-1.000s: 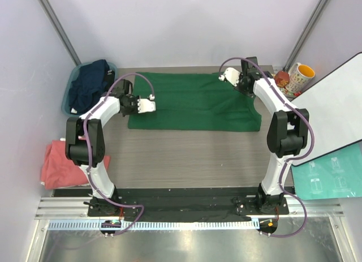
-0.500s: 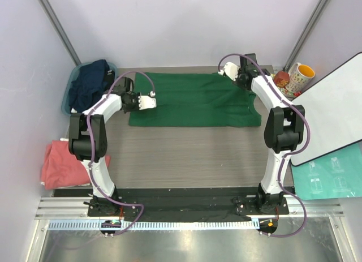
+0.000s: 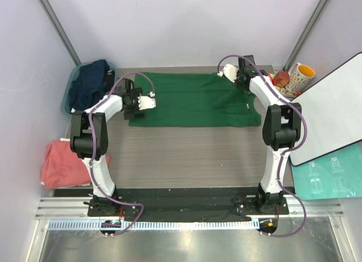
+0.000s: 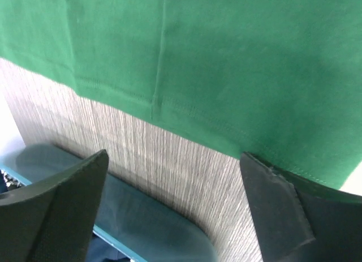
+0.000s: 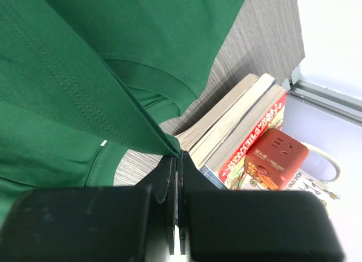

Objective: Fold and stack the t-shirts
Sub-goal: Fold the flattened tshirt in 1/3 of the way

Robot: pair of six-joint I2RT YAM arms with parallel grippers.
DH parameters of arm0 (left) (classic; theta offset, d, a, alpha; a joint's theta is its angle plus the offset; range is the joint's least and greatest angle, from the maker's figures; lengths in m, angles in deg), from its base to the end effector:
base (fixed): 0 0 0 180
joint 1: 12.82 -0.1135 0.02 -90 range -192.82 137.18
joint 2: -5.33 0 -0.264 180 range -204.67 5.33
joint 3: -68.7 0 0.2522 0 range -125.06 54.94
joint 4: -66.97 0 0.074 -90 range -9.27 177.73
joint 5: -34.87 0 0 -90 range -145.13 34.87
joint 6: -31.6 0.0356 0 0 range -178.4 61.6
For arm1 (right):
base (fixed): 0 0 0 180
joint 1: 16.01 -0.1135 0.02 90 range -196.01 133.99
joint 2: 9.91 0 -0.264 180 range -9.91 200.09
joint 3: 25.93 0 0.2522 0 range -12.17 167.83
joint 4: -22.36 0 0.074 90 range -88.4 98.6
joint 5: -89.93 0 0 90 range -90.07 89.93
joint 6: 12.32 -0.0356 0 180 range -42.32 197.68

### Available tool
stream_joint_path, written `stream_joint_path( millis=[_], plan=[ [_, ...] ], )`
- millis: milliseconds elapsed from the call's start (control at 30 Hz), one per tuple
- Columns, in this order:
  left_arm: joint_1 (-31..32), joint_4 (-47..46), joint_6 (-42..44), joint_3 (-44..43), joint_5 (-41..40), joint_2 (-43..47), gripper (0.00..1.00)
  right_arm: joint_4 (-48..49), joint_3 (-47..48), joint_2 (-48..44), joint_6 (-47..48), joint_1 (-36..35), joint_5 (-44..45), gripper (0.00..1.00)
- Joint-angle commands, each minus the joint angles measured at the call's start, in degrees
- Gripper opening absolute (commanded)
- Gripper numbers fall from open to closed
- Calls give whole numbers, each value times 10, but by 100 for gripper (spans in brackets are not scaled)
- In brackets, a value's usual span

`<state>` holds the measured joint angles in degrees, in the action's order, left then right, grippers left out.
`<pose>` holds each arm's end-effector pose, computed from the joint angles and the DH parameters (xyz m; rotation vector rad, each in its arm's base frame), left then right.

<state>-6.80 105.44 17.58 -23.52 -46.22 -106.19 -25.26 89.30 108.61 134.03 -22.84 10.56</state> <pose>0.4102 -0.0488 0.1834 1.7377 1.9104 0.2628 0.4640 0.0490 0.2464 -1.2561 2.2023 -0.5908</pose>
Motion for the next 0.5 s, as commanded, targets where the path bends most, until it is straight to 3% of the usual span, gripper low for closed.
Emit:
stream_joint_path(
  millis=[0,467],
  plan=[
    [-5,-52,-10,14,-18,4,100,20,27,0,-11,-1,7,1],
    [47,-61,-49,45,36,79,100,31,38,23,-15,-21,16,1]
  ],
)
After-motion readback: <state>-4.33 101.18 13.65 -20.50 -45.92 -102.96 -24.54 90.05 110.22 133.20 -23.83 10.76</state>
